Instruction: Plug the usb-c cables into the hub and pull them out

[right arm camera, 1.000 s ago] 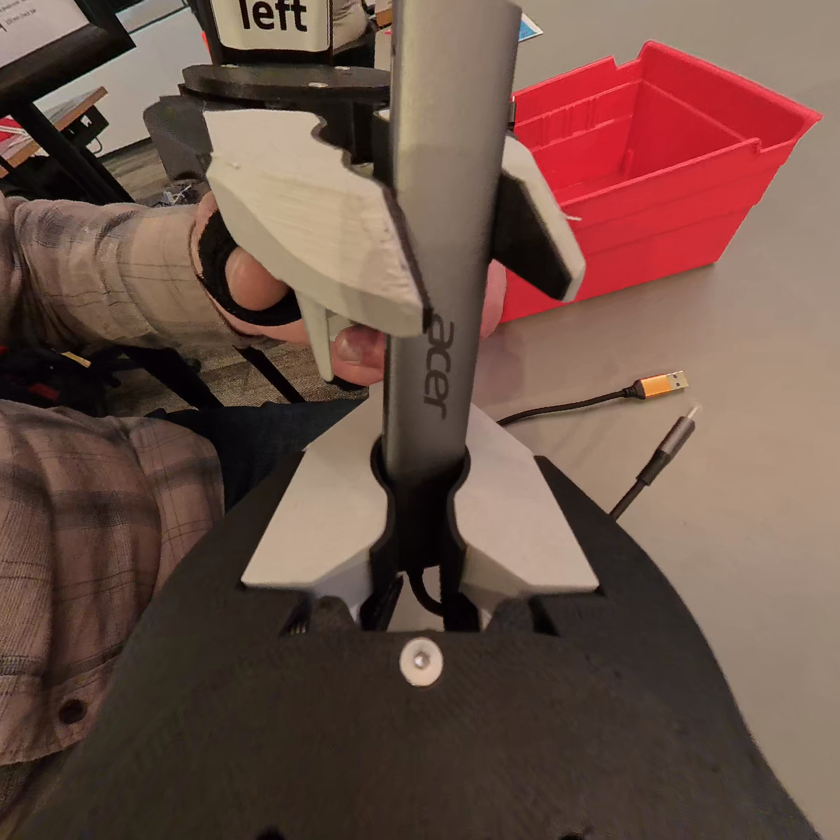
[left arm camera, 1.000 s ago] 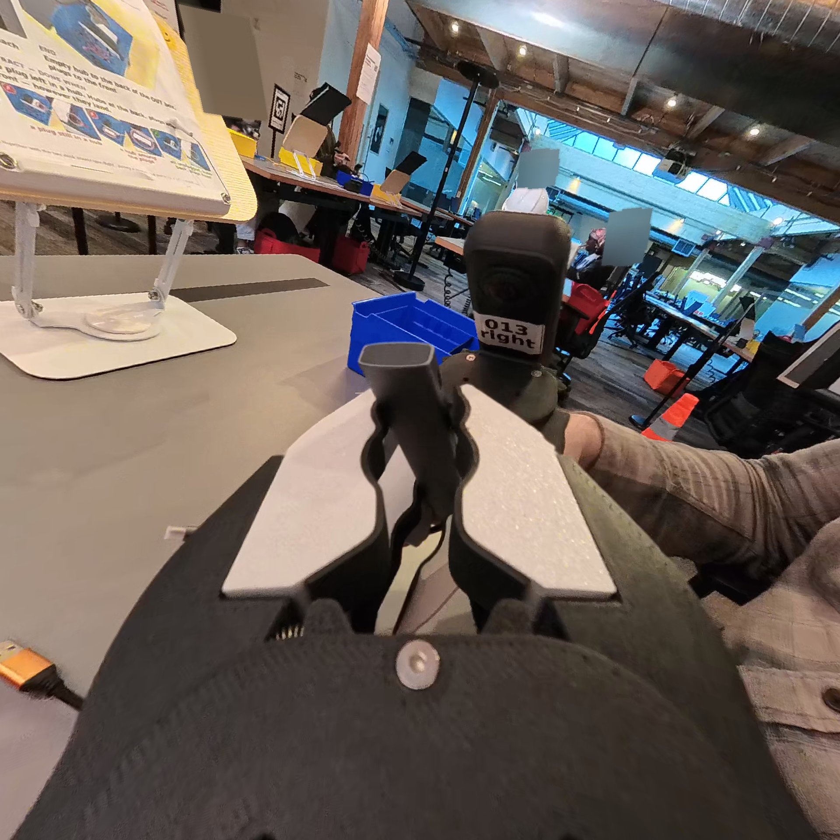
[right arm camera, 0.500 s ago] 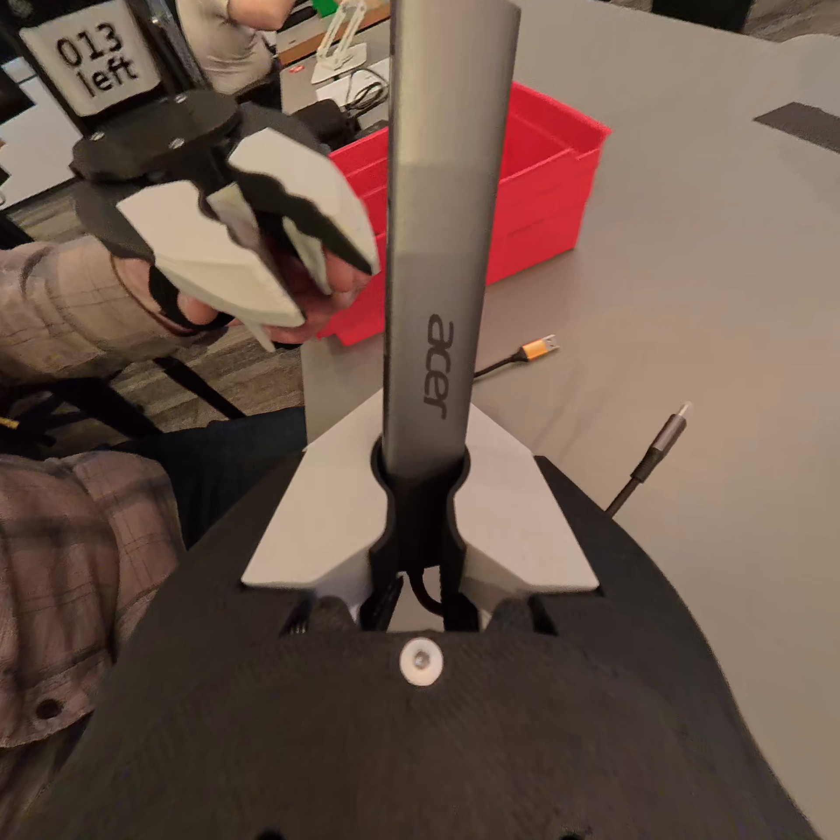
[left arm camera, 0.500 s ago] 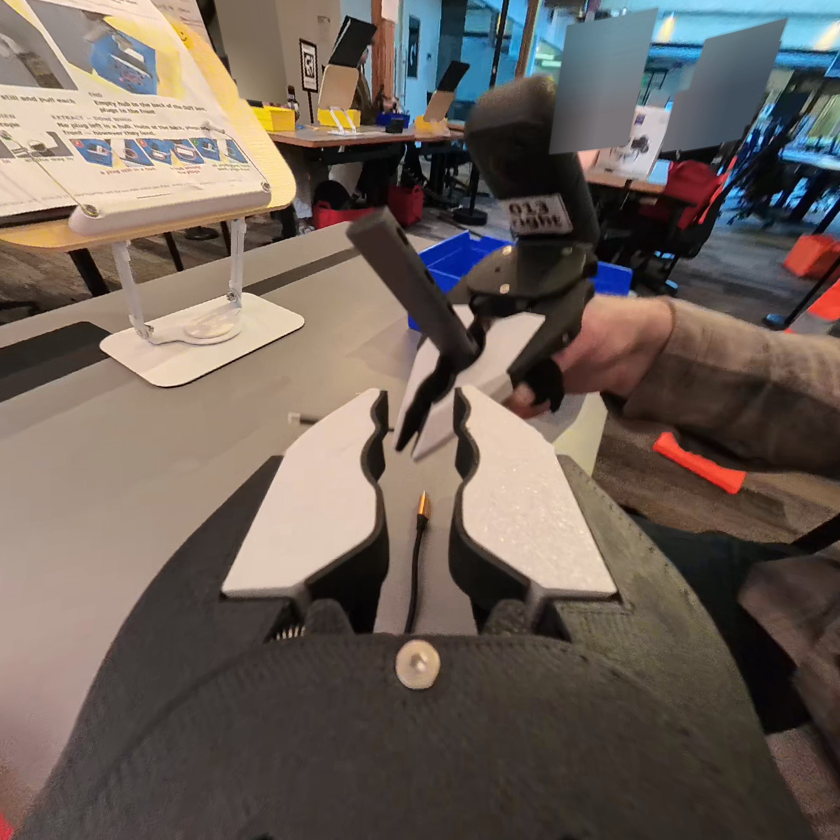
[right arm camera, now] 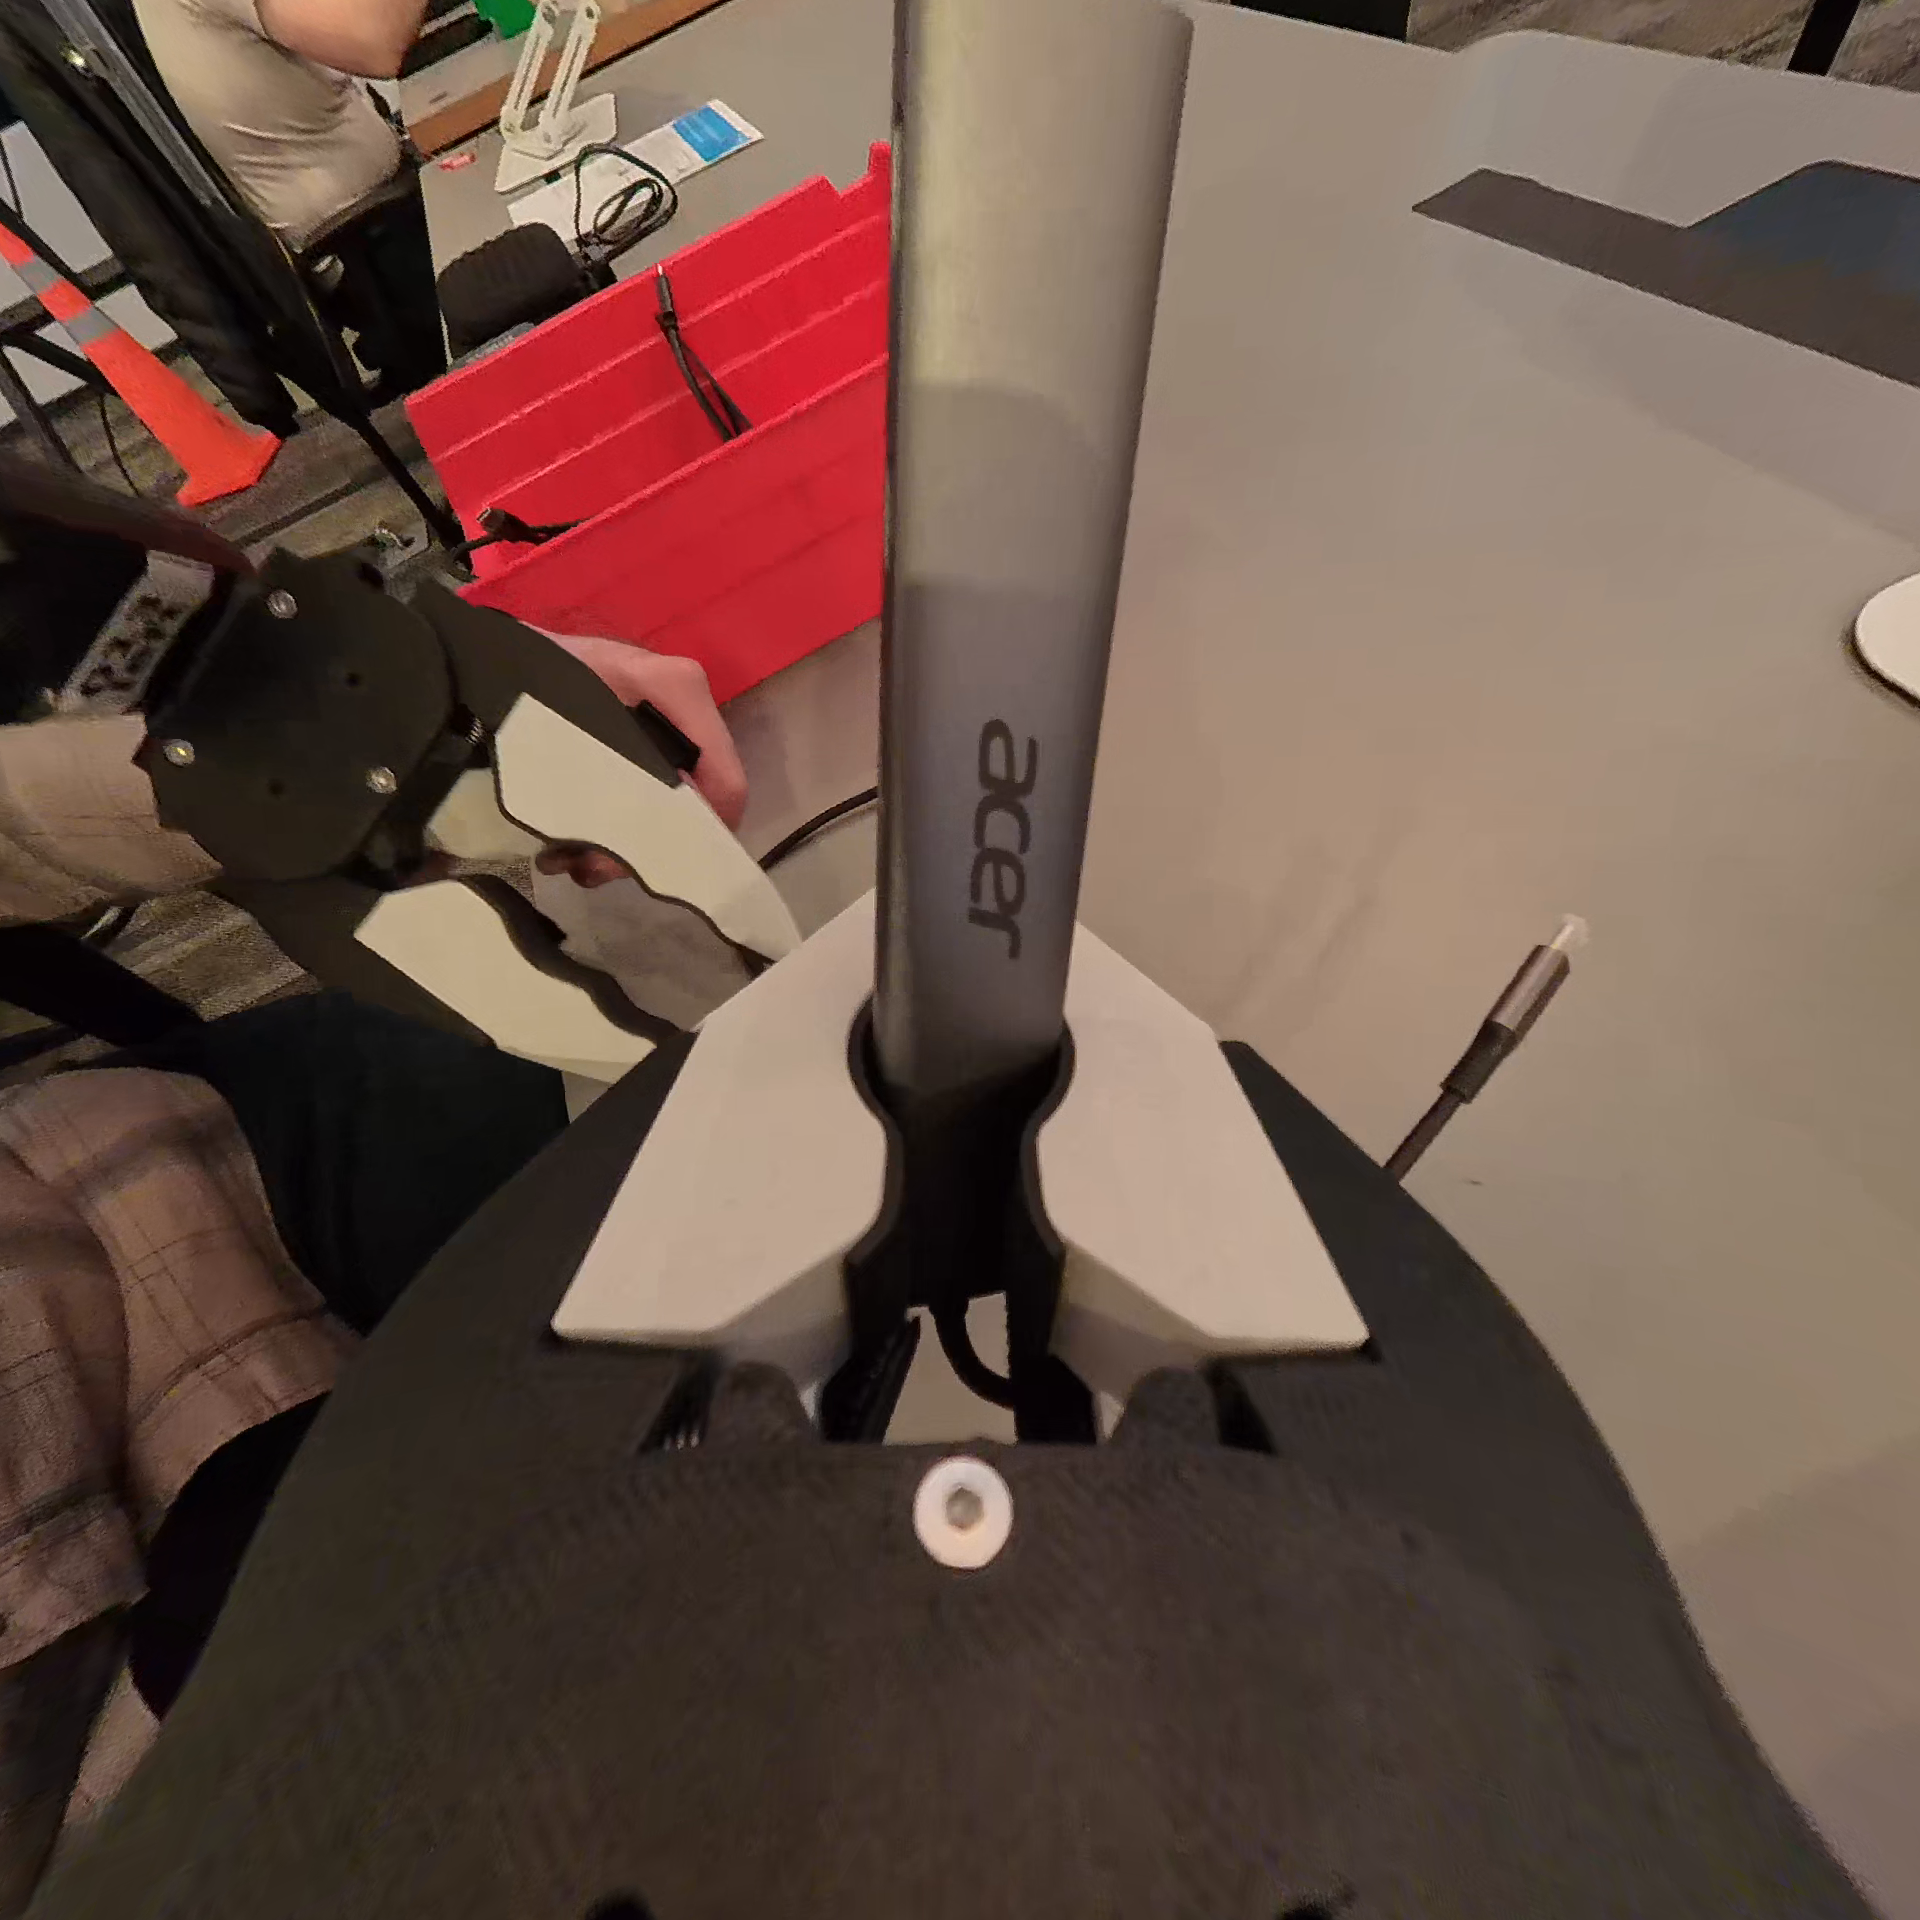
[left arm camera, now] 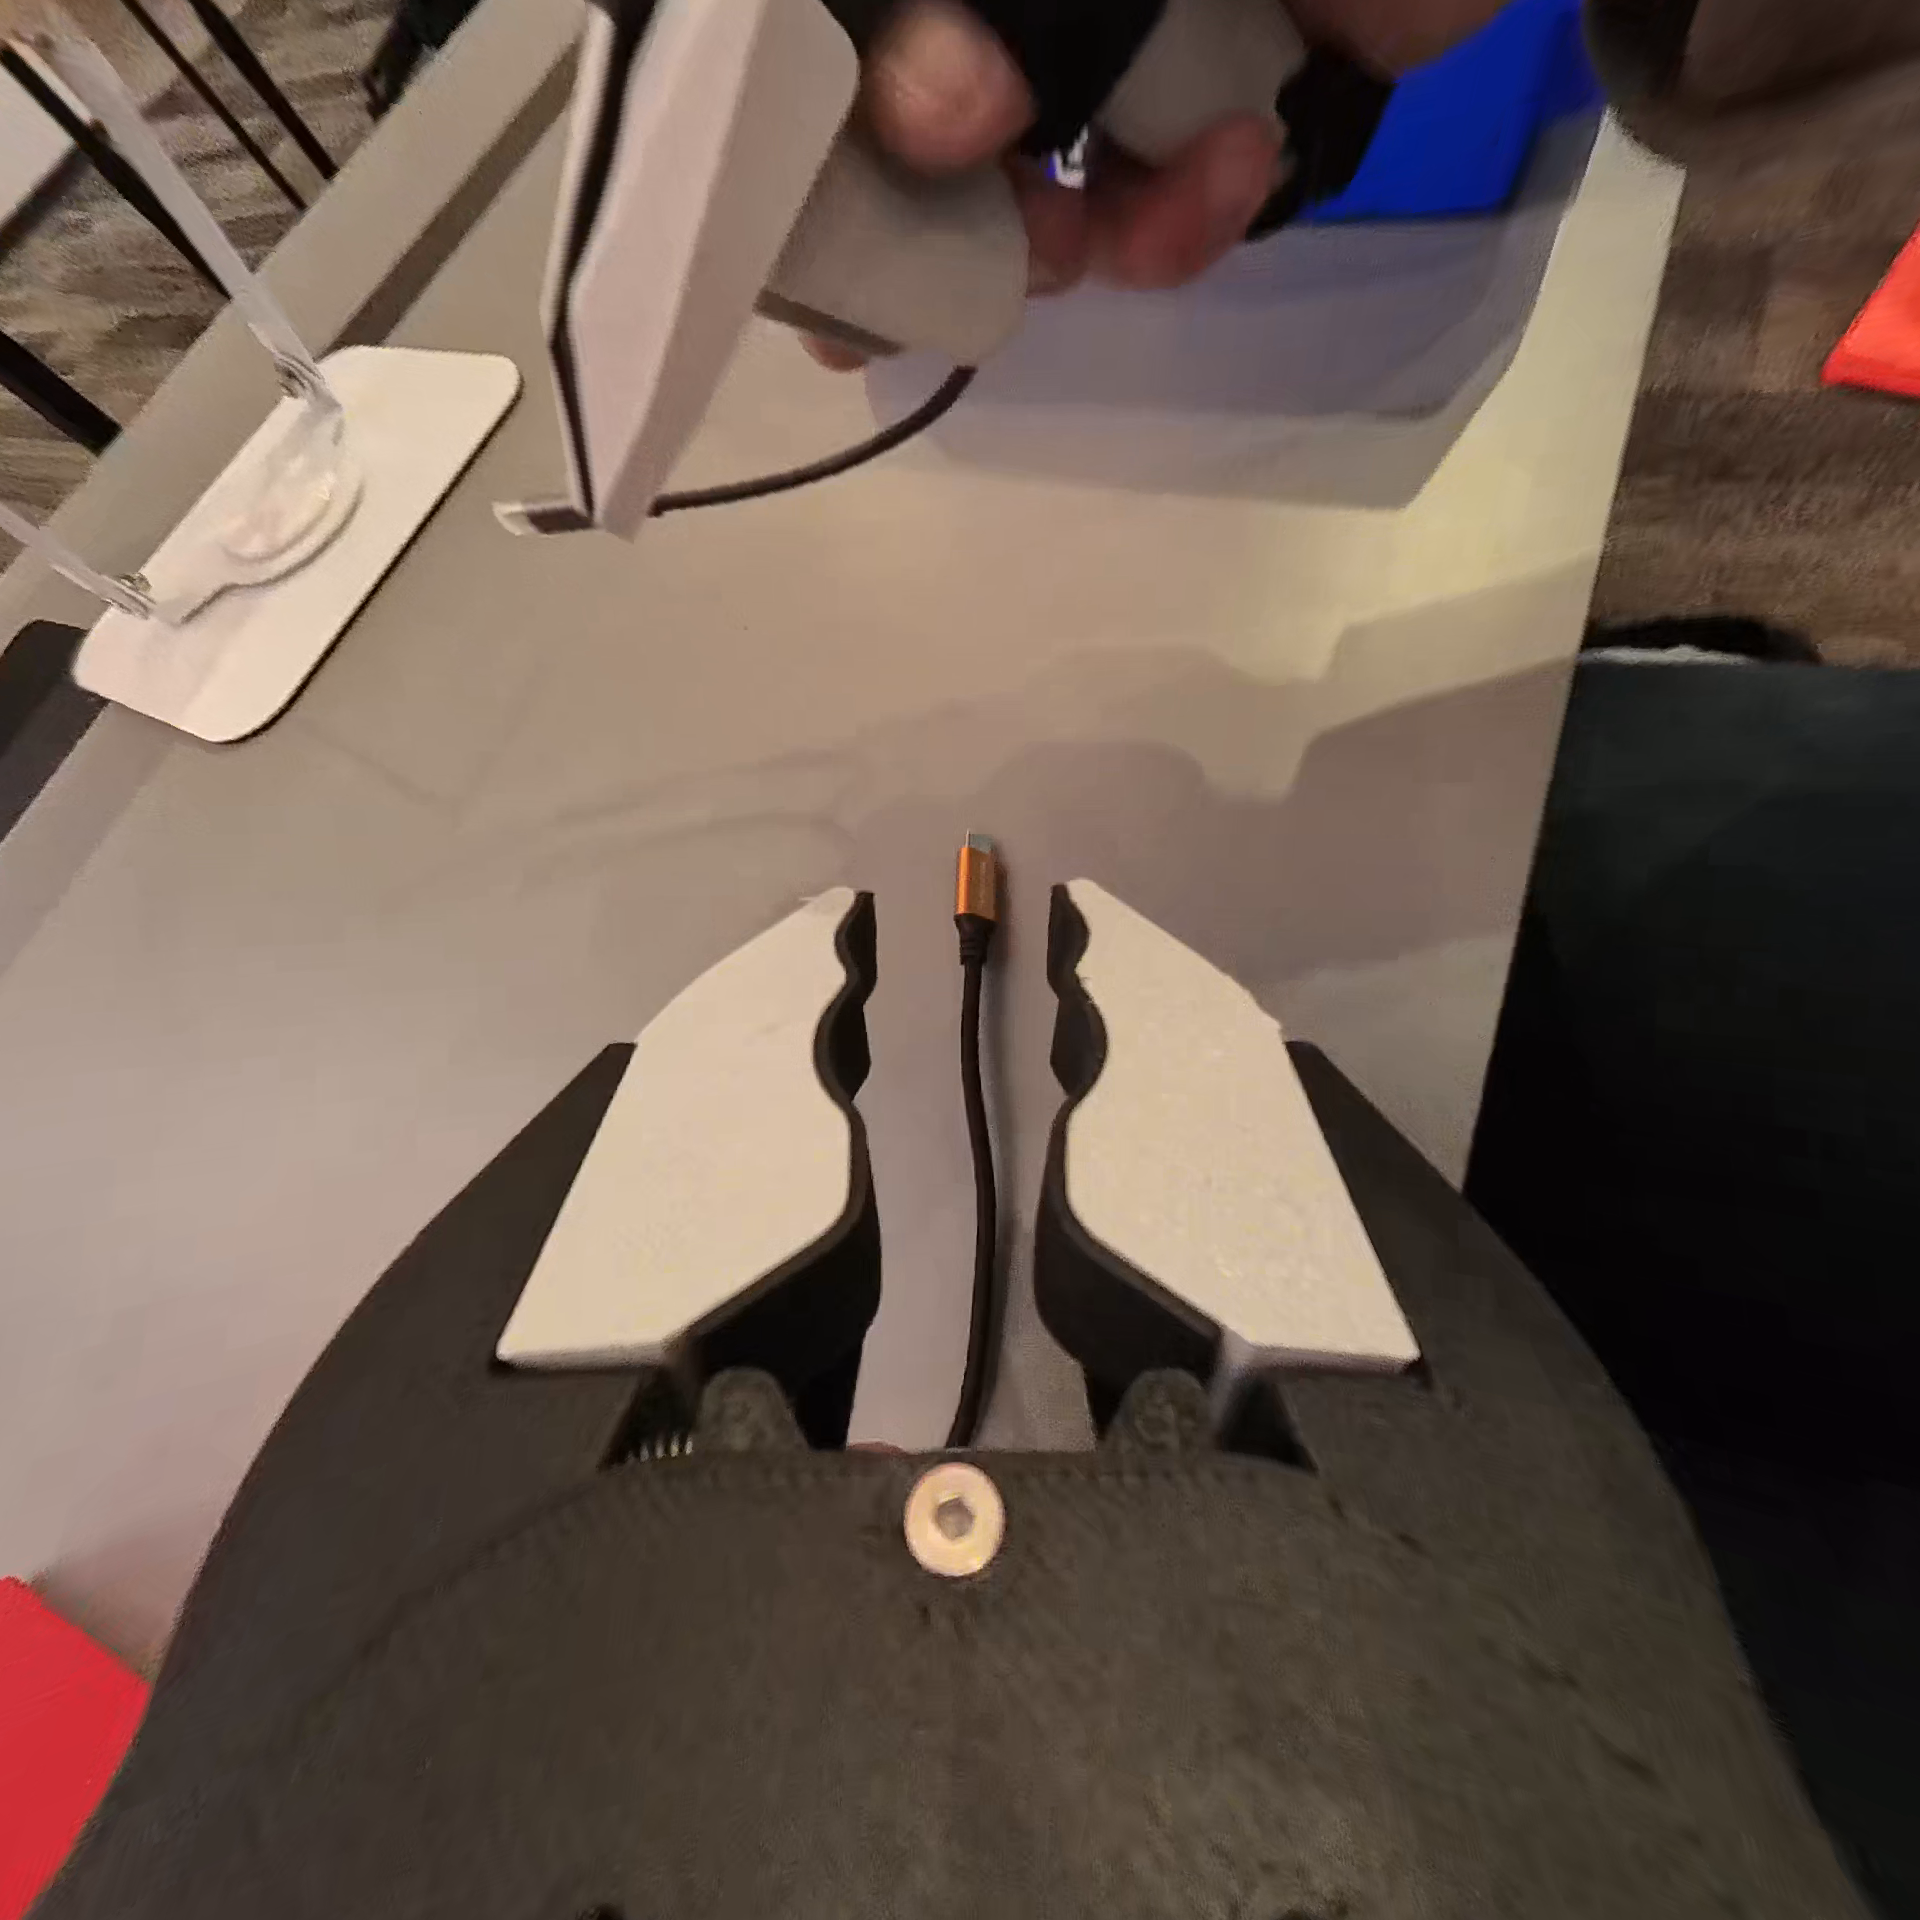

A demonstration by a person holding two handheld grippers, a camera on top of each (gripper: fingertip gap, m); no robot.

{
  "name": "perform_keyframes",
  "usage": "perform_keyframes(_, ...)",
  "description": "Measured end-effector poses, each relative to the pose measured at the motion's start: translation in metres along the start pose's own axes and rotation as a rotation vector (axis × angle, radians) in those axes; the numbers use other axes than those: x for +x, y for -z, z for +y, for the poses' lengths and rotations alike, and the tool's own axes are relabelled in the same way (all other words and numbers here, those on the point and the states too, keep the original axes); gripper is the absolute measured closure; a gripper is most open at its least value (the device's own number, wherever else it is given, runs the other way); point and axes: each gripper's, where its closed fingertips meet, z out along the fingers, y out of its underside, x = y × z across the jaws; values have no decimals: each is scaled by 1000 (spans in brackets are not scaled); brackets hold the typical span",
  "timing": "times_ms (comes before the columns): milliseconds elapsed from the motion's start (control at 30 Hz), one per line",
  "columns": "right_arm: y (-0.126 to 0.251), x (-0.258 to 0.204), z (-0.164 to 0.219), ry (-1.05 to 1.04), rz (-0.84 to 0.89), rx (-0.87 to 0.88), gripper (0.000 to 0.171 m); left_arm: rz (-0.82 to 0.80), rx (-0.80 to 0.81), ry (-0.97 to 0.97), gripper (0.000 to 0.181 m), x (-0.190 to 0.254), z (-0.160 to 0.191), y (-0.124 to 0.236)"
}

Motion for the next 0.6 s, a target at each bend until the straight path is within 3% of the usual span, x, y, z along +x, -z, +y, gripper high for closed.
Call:
perform_keyframes(33,-1,1,2,-3,0,-4,162,-6,-20,-21,150,0,4,-6)
perform_keyframes(300,-2,4,8,-17,-2,-7,162,-54,-183,-384,154,-2,32,-38)
perform_keyframes(600,2,8,6,-22,0,12,162,-65,-216,-492,166,-6,42,-56)
